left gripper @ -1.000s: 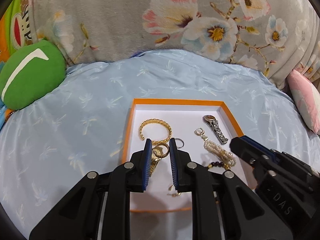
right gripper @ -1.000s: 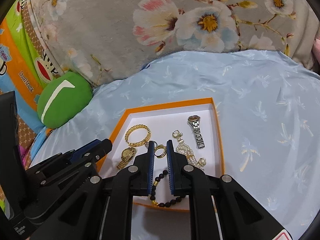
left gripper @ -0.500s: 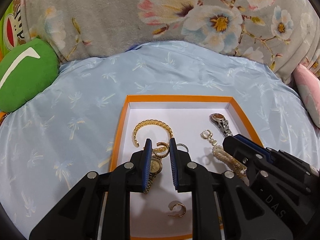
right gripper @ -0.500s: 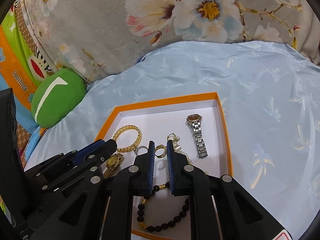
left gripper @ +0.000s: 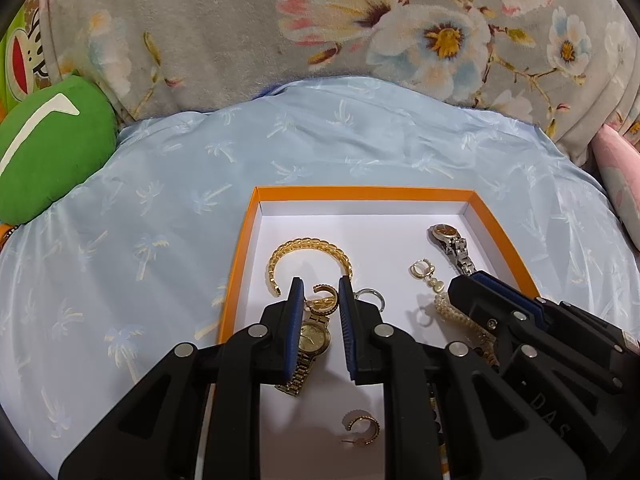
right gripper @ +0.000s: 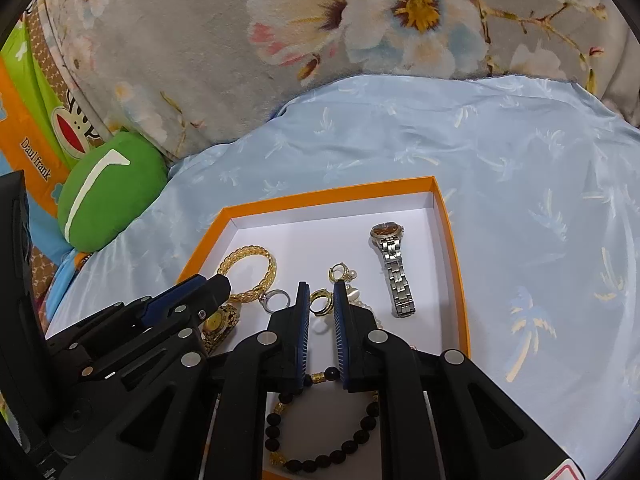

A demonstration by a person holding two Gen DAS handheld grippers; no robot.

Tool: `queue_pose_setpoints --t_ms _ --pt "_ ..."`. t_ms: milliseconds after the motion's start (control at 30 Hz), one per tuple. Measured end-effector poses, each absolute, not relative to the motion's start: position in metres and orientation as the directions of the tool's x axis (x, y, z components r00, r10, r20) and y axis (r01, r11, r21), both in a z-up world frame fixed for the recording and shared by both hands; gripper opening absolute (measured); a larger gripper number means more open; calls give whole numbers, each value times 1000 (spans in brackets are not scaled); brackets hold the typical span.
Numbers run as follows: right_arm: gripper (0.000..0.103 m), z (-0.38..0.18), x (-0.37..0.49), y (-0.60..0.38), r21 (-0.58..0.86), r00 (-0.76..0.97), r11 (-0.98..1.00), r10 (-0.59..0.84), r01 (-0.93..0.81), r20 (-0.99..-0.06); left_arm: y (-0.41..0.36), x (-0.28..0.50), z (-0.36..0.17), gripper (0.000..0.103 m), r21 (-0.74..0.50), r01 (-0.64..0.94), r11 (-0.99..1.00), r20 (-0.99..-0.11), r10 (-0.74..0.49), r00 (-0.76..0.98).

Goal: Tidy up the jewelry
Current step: 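Carry both earrings into the box and open both tools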

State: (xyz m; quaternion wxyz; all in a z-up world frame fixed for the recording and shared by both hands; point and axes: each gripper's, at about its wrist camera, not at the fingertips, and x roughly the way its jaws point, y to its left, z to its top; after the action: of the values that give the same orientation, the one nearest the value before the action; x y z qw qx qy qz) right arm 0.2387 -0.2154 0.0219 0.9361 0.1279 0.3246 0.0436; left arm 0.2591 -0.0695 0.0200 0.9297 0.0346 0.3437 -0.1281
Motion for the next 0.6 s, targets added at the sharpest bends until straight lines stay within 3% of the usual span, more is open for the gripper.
queue_pose_setpoints --t_ms 600 --pt "13 20 240 -216 276 787 961 170 0 -593 -72 260 16 19 -34 261 965 -652 -219 726"
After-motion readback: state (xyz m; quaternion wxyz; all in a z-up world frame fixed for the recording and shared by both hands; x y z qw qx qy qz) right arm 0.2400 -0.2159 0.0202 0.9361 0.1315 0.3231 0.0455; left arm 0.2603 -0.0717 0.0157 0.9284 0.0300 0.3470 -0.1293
